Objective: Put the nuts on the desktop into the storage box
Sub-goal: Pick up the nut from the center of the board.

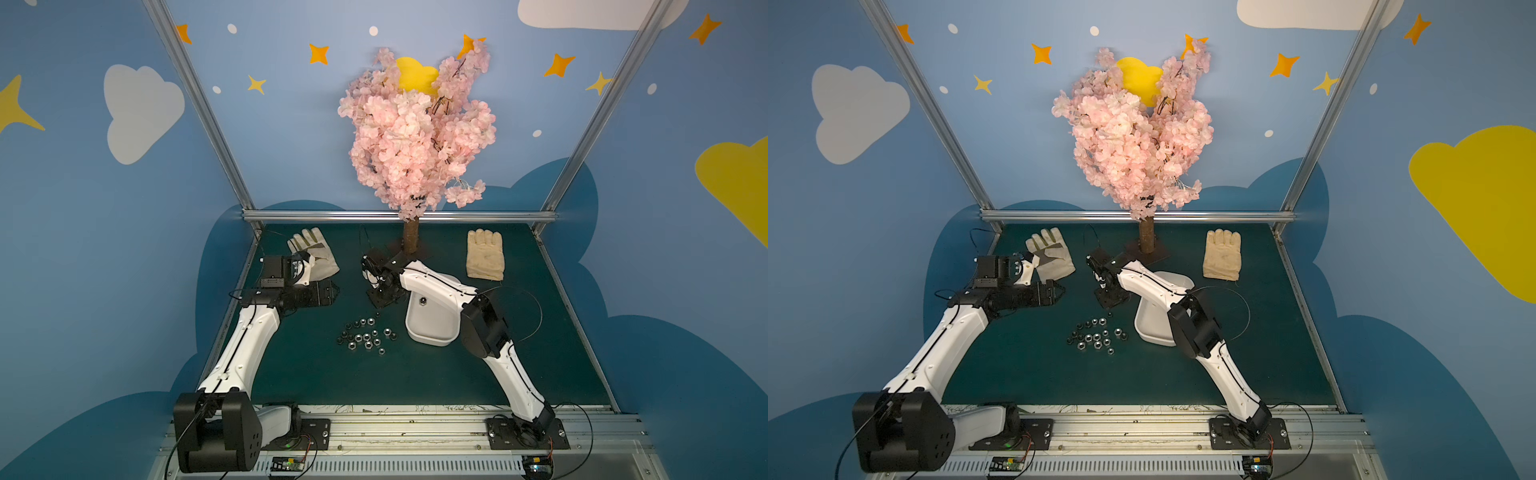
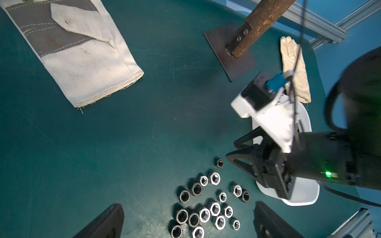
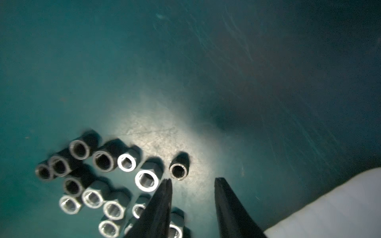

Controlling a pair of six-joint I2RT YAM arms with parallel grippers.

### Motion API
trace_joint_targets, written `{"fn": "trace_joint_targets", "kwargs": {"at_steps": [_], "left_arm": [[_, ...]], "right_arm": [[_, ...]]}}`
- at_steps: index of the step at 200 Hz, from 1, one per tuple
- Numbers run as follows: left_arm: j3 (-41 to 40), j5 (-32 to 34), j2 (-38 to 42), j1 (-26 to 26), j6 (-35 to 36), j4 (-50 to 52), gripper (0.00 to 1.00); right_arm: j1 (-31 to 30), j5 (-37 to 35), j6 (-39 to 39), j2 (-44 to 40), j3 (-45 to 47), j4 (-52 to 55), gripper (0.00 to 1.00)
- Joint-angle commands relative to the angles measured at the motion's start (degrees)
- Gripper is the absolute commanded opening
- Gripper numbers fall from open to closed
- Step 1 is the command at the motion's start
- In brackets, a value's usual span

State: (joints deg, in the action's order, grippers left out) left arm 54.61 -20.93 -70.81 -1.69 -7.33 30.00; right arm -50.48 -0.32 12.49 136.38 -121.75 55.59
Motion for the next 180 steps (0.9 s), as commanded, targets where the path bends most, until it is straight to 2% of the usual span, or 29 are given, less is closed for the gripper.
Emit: {"fn": "trace_joint_targets", "kwargs": {"at_steps": [1,180], "left_arm": [[-0.4,-0.1,1.1,0.1,0.0,-0.2,1.0],[-0.3,0.4,1.5,0.2,0.2,0.1,1.0]], "right_arm": [[-0.5,0.5,-0.1,0.2,-2.0,2.7,0.42],[-2.2,0.5,1.1,3.8,-2.2,3.2,0.45]]}}
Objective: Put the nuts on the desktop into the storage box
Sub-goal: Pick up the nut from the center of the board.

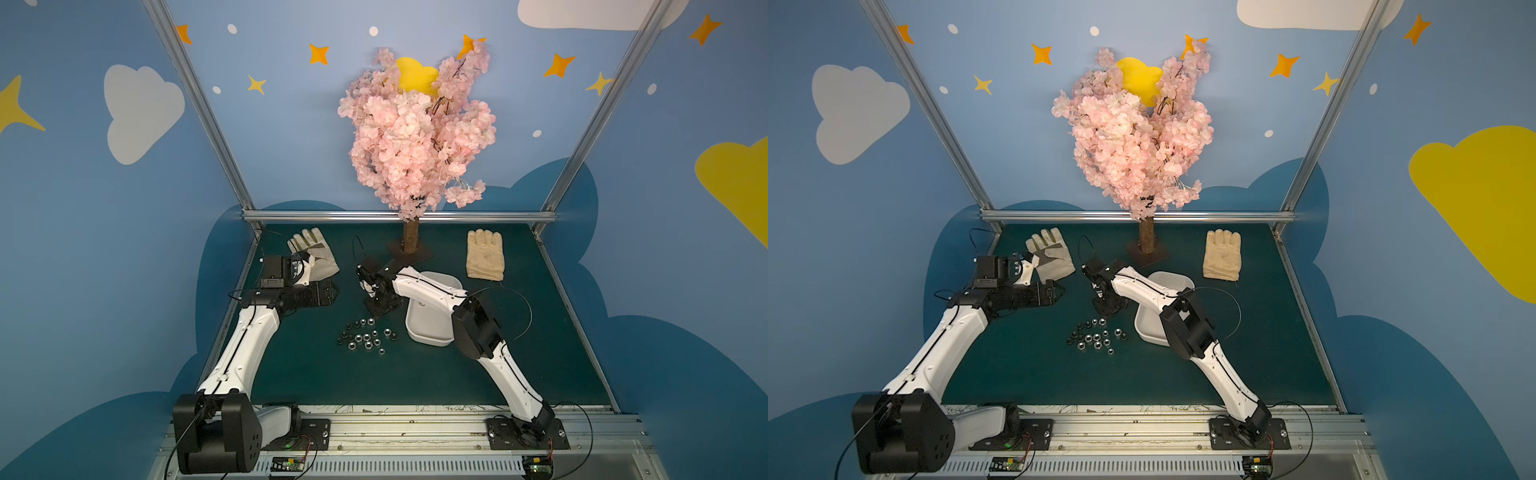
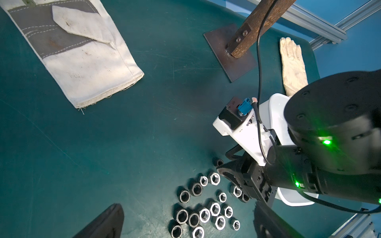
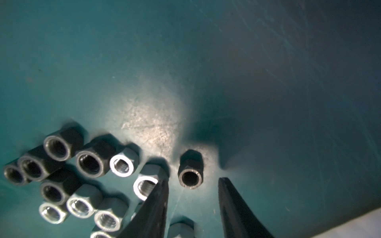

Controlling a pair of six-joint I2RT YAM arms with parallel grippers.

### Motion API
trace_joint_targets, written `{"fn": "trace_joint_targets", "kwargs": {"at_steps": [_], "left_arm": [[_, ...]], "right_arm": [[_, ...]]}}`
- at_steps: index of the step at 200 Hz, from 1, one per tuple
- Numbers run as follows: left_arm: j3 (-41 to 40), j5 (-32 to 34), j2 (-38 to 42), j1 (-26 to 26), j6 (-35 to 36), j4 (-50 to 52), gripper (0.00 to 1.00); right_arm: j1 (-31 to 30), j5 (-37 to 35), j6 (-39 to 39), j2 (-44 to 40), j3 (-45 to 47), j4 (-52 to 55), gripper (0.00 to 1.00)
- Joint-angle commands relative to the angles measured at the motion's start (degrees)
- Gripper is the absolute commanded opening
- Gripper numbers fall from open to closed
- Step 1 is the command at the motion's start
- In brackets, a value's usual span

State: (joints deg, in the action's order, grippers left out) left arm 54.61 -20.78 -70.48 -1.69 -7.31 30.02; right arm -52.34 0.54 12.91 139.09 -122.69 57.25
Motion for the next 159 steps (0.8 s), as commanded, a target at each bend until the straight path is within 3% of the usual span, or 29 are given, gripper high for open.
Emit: {"fn": "trace_joint_targets", "kwargs": {"at_steps": [1,131,147,159], "left_arm": [[-0.3,0.2,1.2,0.2,0.2,0.1,1.0],[-0.4,0.2,1.5,0.2,0.2,0.0,1.0],[-0.4,0.1,1.4,0.2,0.2,0.0,1.0],[-0.4,0.0,1.4,0.2,0.2,0.0,1.0]], "right_arm": [[-0.3,-0.4,0.7,1.1,-1.2,1.6,0.45],[-1.5,-3.4,0.5,2.1,-0.8,2.2,0.35],[-1.7,-3.7,0.3,2.6,-1.7,2.6,0.28],[-1.8,-3.9,0.4,2.8,-2.3,3.0,0.15]]}}
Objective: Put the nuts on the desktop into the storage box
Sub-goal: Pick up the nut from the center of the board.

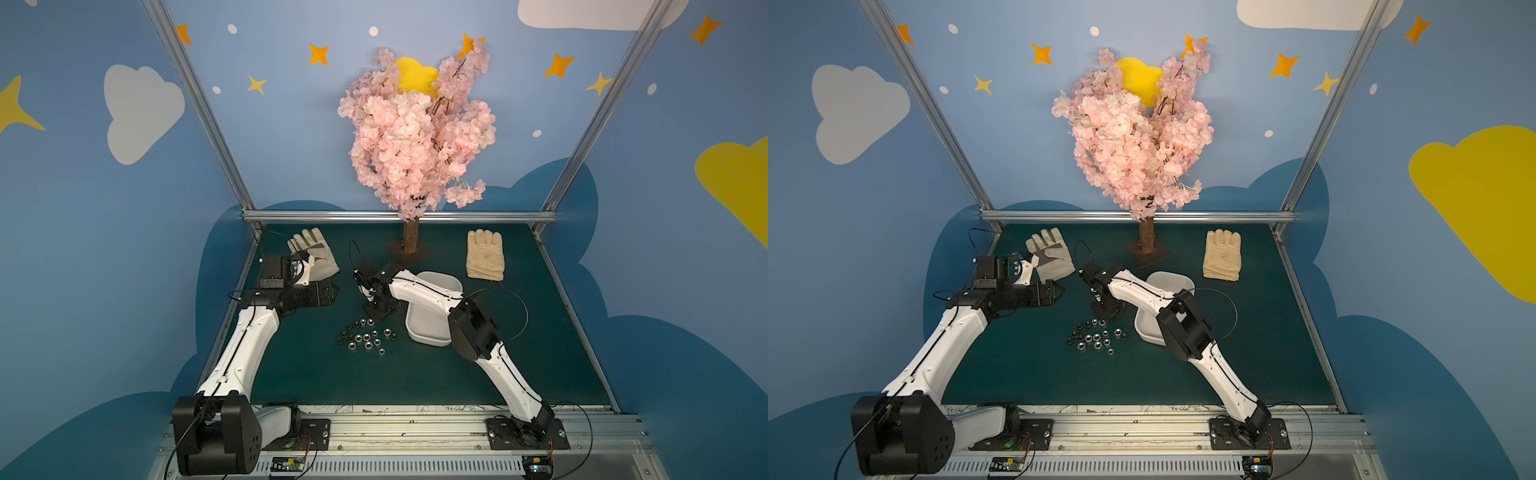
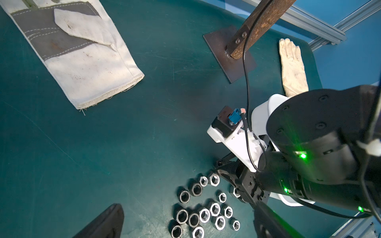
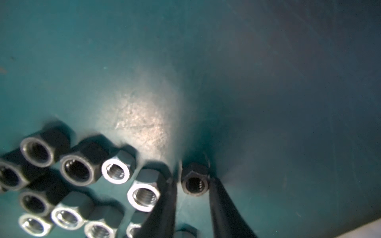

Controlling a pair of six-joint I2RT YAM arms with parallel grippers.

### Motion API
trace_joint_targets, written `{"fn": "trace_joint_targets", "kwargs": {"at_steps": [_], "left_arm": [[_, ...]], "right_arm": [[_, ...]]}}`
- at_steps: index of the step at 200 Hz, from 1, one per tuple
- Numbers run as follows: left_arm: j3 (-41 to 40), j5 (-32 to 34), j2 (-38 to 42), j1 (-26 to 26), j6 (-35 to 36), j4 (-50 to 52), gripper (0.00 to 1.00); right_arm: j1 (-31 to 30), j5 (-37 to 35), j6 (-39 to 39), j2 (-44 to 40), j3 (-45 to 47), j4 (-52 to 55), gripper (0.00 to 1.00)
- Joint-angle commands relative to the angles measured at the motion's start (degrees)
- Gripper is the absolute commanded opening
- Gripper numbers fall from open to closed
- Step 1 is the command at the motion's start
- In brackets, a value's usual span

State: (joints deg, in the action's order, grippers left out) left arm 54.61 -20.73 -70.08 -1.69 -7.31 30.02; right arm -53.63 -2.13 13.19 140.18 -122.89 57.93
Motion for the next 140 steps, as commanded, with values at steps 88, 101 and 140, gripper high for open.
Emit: {"fn": "trace_joint_targets", "kwargs": {"at_steps": [88,101,140], "left_arm": [[-0.5,-0.3,0.9,0.2,0.0,-0.3,1.0],[-0.5,-0.4,0.8,0.2,0.0,-0.3,1.0],[-0.5,-0.4,0.8,0.1,0.0,-0.3,1.0]], "right_arm": [[2.5,-1.9,0.3,-5.6,-0.3,0.7,0.06],[3.4,-2.0,0.4,-7.7,0.7,0.6,0.06],[7.6,-2.6,0.8,-16.3,8.0,-1.7,0.06]]}}
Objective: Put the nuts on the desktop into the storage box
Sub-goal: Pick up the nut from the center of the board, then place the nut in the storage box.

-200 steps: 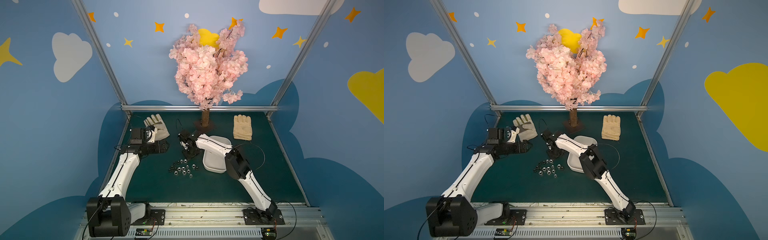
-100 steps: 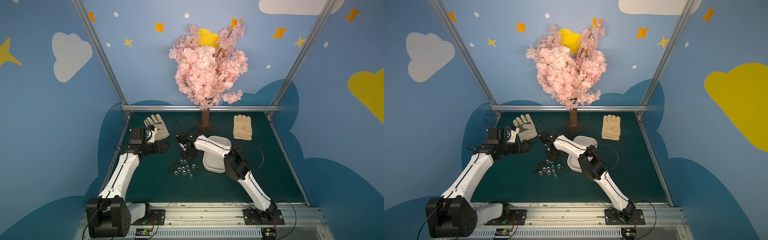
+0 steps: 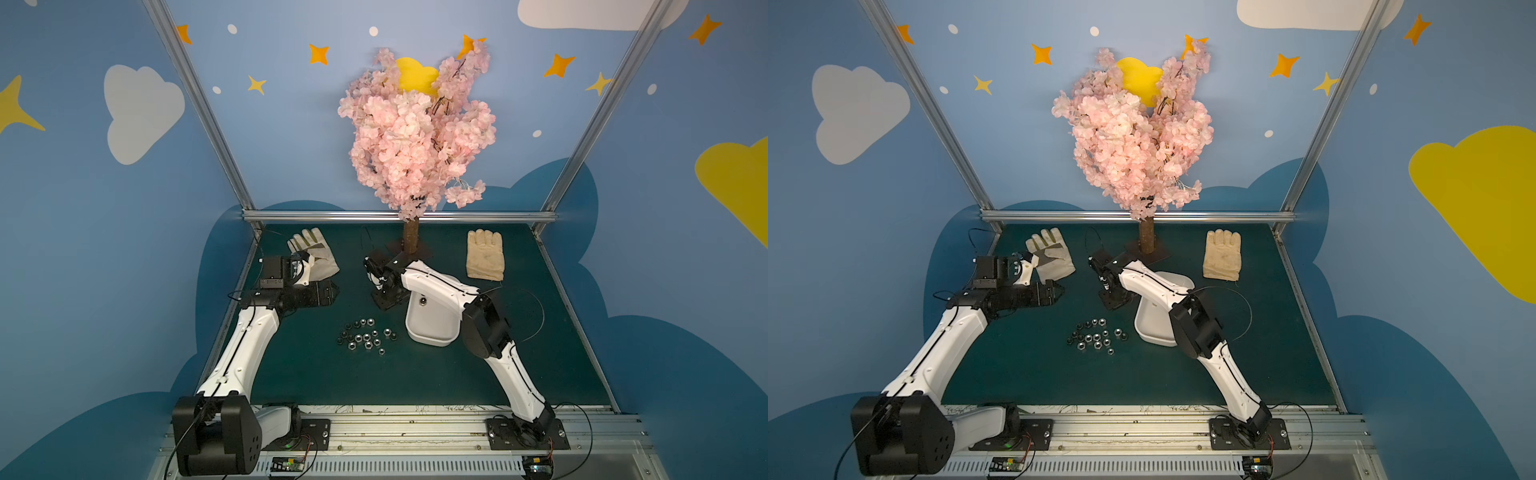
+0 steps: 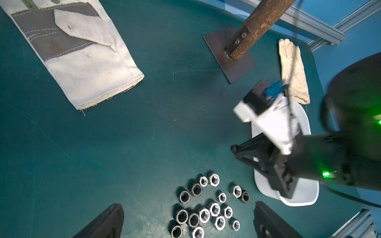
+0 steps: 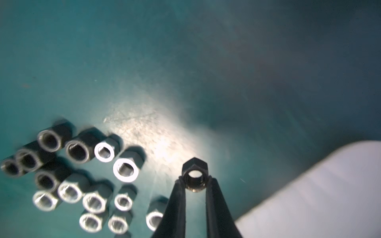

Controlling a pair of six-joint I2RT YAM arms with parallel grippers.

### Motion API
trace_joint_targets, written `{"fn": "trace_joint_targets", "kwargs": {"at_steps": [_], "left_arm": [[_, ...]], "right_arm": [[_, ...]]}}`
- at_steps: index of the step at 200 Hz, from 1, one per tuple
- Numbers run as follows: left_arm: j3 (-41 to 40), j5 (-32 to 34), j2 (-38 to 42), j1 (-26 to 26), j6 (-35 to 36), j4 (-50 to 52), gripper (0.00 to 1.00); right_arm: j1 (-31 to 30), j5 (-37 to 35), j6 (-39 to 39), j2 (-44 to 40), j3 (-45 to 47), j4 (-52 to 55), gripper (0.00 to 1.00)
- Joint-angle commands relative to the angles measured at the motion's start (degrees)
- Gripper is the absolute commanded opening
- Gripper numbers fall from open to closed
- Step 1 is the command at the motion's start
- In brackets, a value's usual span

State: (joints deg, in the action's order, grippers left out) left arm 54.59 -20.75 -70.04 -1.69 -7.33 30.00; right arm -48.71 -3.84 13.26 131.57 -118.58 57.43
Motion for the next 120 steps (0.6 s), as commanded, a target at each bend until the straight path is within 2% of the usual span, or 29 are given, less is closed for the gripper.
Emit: {"fn": "trace_joint_targets", "kwargs": {"at_steps": [1,68,120], "left_arm": [[-0.4,-0.3,0.7,0.2,0.0,-0.3,1.0],[-0.4,-0.3,0.4,0.2,0.0,-0.3,1.0],[-0.4,0.0,0.4,0.2,0.2,-0.2,1.0]], "right_arm": [[2.8,-0.9,0.8,-7.9,3.9,-1.3,0.06],[13.4,-1.9,1.0,-17.5,22.3,-5.9,0.06],[17.4,-1.4,0.5,-13.7,24.1,-7.8,0.07]]}}
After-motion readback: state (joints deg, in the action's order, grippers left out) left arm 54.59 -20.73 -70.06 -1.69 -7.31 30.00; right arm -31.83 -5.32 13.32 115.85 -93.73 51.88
